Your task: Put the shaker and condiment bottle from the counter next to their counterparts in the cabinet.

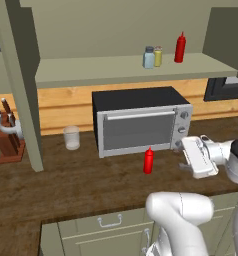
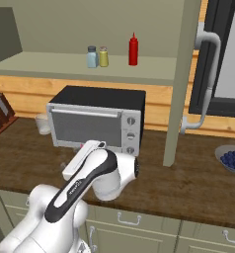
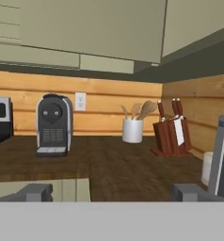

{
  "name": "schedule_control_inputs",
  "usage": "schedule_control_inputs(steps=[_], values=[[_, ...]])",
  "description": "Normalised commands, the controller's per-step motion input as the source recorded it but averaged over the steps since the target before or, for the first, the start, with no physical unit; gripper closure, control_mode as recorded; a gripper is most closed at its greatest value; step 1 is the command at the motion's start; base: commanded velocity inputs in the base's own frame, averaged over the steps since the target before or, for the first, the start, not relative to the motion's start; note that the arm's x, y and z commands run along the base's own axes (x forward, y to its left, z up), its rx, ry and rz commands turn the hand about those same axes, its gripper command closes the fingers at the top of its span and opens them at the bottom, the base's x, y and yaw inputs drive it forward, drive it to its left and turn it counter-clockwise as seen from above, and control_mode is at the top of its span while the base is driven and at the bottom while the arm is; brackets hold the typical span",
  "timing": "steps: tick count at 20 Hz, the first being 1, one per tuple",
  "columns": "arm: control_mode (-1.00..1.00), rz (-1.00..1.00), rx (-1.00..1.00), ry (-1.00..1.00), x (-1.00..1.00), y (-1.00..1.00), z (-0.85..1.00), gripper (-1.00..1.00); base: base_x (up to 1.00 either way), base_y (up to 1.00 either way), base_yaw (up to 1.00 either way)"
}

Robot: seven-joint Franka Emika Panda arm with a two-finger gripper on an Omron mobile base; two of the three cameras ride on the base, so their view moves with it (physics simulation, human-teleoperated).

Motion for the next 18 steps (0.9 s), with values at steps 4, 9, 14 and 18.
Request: schedule_control_inputs(steps=[4,9,14,18], values=[[-1.0,0.0,0.01,0.0,0.29,0.0,0.0,-1.0,0.0,0.0,0.0],[-1.0,0.02,0.0,0.0,0.13,0.0,0.0,-1.0,0.0,0.0,0.0],[-1.0,0.04,0.0,0.0,0.01,0.0,-0.09,-1.0,0.0,0.0,0.0],[-1.0,0.05,0.0,0.0,0.0,0.0,-0.1,-1.0,0.0,0.0,0.0]])
